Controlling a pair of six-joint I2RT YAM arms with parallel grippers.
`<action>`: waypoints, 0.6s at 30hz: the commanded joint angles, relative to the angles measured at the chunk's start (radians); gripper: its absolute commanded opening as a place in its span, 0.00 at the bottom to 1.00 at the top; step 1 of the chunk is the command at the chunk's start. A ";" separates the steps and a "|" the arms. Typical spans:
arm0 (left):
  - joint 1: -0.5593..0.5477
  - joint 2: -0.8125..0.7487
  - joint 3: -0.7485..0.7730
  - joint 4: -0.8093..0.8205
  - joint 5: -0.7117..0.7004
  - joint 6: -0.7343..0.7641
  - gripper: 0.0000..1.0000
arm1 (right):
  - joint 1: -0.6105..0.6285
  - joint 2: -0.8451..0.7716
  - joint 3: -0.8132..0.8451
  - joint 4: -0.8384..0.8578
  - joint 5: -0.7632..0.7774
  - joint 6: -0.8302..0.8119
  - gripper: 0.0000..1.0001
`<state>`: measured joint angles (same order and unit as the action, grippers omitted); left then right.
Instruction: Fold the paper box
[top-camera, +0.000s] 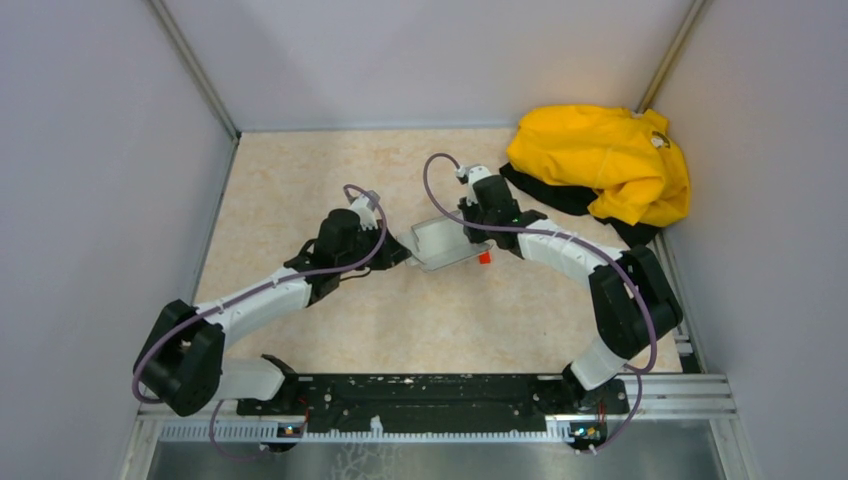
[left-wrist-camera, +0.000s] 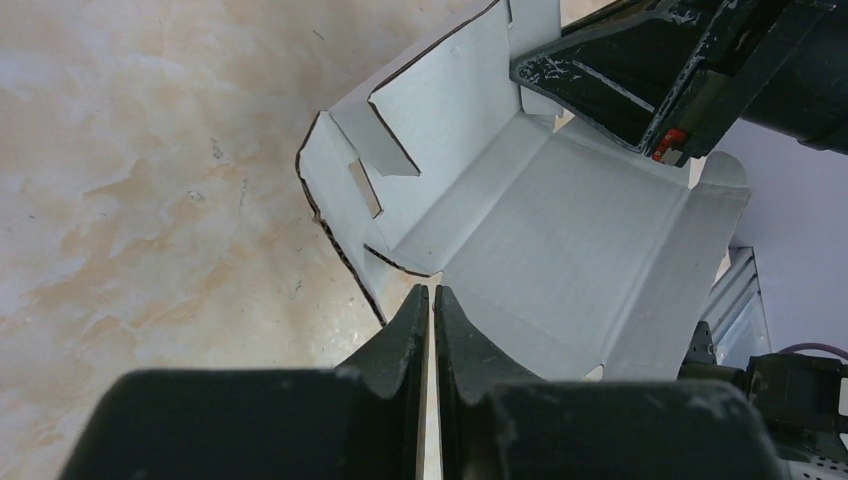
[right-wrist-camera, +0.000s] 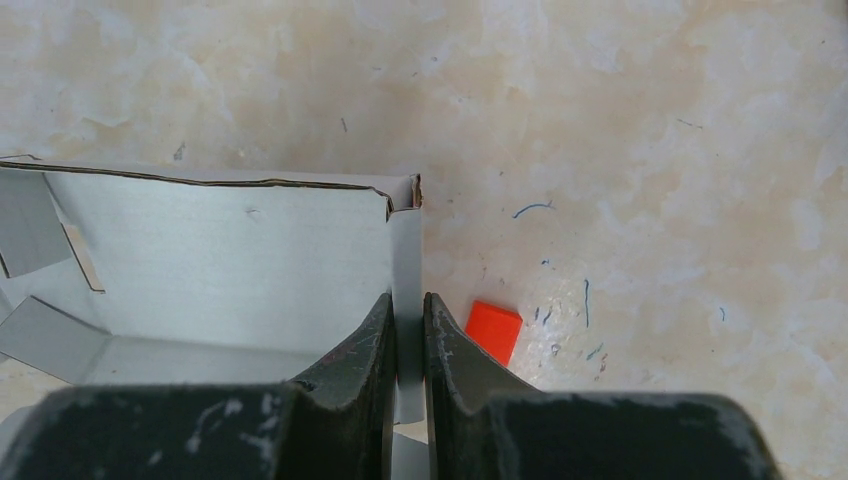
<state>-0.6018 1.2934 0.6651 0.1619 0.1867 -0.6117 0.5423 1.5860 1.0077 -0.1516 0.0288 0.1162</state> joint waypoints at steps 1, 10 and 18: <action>0.005 0.024 -0.007 0.059 0.039 -0.011 0.09 | 0.019 -0.023 0.000 0.066 0.009 0.018 0.09; 0.019 -0.144 -0.022 -0.003 -0.059 0.032 0.22 | 0.019 -0.028 -0.029 0.091 0.048 0.020 0.09; 0.027 -0.166 -0.065 -0.117 -0.159 0.007 0.27 | 0.031 -0.108 -0.128 0.198 0.072 -0.006 0.09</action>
<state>-0.5816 1.1240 0.6380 0.1051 0.0914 -0.5972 0.5529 1.5604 0.8955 -0.0654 0.0750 0.1230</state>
